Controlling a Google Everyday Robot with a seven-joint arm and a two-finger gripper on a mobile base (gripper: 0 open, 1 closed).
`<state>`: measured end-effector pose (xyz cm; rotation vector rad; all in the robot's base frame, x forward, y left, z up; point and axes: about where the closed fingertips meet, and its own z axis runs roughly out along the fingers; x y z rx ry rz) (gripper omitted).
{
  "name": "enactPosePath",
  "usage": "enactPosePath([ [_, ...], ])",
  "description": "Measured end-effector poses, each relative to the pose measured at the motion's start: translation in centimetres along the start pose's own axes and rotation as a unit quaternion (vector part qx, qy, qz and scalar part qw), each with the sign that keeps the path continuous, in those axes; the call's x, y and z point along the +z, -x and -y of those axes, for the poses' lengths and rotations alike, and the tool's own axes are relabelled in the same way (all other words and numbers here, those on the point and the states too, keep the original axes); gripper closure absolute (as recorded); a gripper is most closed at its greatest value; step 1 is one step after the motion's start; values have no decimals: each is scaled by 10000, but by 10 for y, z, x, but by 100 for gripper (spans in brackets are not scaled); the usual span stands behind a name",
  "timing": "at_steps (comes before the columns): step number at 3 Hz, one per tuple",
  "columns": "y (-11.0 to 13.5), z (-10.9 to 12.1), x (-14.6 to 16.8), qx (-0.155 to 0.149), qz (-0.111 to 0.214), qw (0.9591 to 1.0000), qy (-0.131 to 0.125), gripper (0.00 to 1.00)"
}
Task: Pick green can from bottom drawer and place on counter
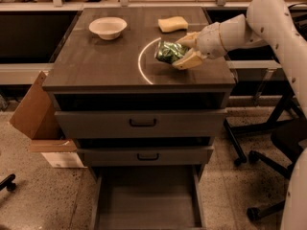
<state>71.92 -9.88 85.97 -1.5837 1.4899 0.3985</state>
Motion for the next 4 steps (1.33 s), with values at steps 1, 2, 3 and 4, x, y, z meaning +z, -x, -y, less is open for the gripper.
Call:
enactPosePath([
  [1, -5, 3, 8, 90, -1, 10000, 41, 4],
  [2, -7, 4, 9, 107, 9, 9999, 54, 0],
  [3, -1, 1, -12, 7, 82, 9999, -79, 0],
  [4, 16, -6, -48, -216, 204, 9990, -328, 0],
])
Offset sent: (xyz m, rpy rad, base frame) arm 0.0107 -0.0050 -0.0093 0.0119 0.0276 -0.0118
